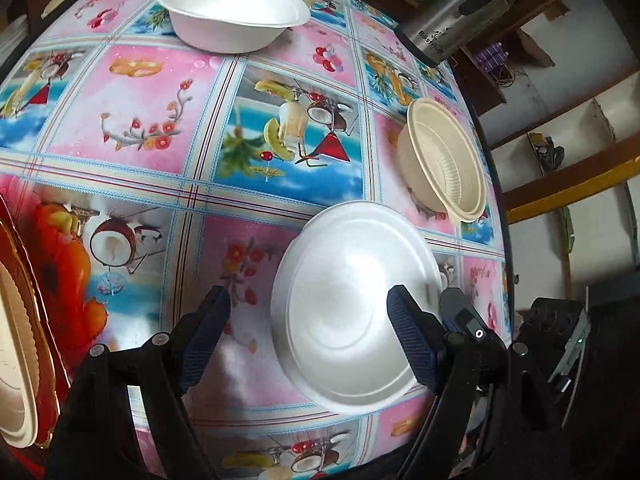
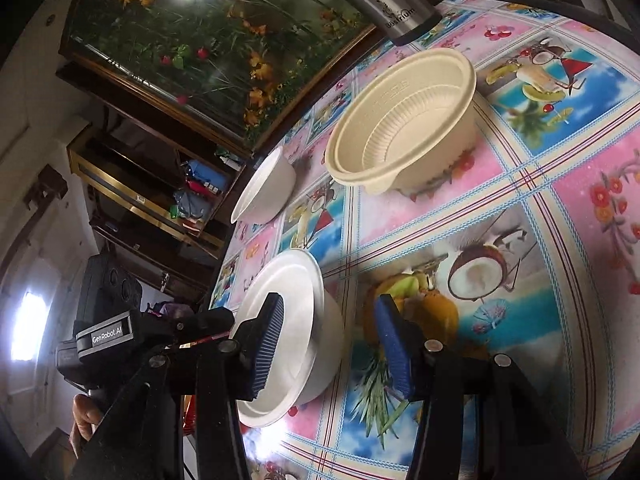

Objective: Organize plates and bowls
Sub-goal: 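Grasp the white plate by its rim with the right gripper, then lift the white plate with the right gripper toward the plate stack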

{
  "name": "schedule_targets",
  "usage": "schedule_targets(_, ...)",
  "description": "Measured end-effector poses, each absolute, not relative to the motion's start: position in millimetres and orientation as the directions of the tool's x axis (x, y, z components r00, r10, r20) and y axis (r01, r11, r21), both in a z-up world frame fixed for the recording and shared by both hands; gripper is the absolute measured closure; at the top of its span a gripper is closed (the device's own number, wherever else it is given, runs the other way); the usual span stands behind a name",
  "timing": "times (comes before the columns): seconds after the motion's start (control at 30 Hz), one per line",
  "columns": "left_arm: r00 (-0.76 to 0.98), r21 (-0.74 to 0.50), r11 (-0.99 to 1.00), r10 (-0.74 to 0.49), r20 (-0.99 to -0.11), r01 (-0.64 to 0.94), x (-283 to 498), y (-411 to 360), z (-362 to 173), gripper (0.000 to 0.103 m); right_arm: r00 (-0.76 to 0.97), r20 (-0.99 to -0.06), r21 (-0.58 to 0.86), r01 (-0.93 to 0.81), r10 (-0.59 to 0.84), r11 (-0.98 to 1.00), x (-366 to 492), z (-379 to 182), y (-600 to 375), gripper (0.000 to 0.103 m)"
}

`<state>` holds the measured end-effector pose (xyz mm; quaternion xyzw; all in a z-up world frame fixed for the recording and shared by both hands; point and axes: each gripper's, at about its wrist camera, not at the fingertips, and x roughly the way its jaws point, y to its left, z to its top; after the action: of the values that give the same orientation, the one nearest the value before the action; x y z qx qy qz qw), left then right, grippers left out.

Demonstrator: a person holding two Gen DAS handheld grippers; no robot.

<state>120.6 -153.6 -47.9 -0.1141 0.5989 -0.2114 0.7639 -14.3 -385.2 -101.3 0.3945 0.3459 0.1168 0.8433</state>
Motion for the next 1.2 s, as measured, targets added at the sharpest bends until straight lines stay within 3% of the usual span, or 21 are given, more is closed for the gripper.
schedule_targets(0.1,0.238,-0.375,0.903,-0.419,-0.876,0.211,118,-156,-42,0.023,0.726,-0.498,0.741,0.073,0.474,0.667,-14,-101,-383,0.053)
schedule_targets(0.27,0.280,-0.318,0.914,-0.383,-0.880,0.252,111,-157,-38,0.046,0.717,-0.516,0.728,0.079,0.468,0.681,-13,-100,-379,0.055)
schedule_targets(0.43,0.265,-0.305,0.909,-0.380,-0.886,0.285,111,-164,-44,0.063,0.715,-0.529,0.714,0.084,0.457,0.695,-11,-100,-377,0.060)
schedule_targets(0.57,0.263,-0.301,0.909,-0.378,-0.888,0.290,110,-164,-47,0.064,0.719,-0.535,0.705,0.090,0.444,0.704,-11,-100,-377,0.066)
schedule_targets(0.87,0.244,-0.318,0.900,-0.394,-0.886,0.298,106,-163,-56,0.085,0.714,-0.562,0.669,0.095,0.418,0.737,-7,-100,-374,0.087)
schedule_targets(1.2,0.334,-0.214,0.905,-0.344,-0.878,0.368,94,-172,-52,0.092,0.719,-0.562,0.654,0.083,0.409,0.752,-3,-100,-372,0.088)
